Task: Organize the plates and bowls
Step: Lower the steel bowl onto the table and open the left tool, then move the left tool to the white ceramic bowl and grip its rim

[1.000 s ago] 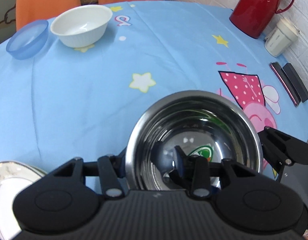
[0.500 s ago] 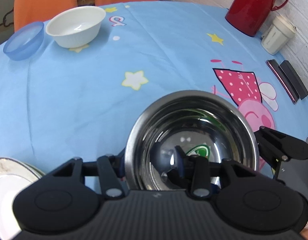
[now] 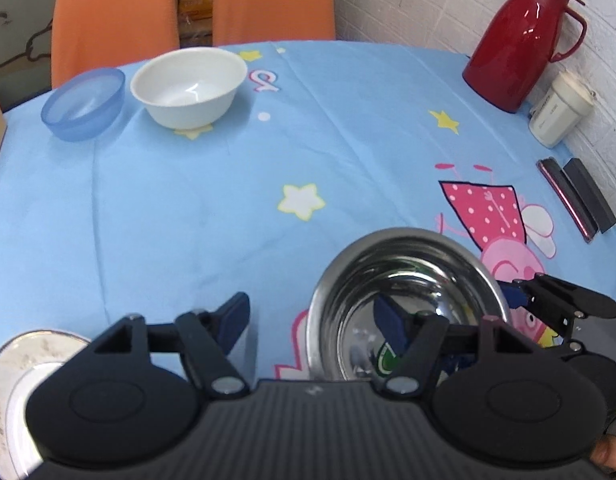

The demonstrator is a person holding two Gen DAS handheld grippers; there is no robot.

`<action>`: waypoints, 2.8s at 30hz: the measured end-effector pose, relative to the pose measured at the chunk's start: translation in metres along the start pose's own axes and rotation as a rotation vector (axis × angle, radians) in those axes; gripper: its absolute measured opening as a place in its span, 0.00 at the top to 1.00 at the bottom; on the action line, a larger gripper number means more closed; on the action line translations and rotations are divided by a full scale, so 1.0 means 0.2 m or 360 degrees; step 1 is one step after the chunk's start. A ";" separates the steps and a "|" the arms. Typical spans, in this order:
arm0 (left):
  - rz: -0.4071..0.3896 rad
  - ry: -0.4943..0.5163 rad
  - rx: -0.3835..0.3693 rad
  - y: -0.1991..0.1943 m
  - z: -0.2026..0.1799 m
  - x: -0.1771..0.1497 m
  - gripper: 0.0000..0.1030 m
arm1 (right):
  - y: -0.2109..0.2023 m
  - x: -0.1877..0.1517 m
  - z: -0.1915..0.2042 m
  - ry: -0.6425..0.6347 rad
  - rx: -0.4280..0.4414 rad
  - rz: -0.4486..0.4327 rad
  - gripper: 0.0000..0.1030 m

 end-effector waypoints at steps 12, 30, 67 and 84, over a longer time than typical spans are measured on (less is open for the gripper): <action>-0.0202 -0.0190 0.0075 -0.28 0.36 0.13 0.33 | -0.17 0.23 -0.07 -0.0044 -0.0045 -0.0172 0.35; -0.0260 -0.0153 0.0094 -0.35 0.38 0.06 0.33 | -0.19 0.34 0.10 -0.0250 -0.0025 -0.0180 0.35; -0.0025 0.0156 0.0144 0.58 0.64 1.13 0.32 | 0.83 0.79 0.20 -0.0663 0.0198 0.0184 0.35; 0.0051 0.0139 0.0131 0.68 0.62 1.04 0.32 | 0.99 0.79 0.33 -0.0817 0.0195 0.0082 0.36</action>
Point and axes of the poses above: each gripper's, at about its wrist camera, not at the fingertips, and y roughly the way its jaws point, z to its left, x to its top, the point moved 5 cm from there along y, roughly the way its jaws point, and after that the axes turned 2 degrees about -y, right-handed, at the moved point
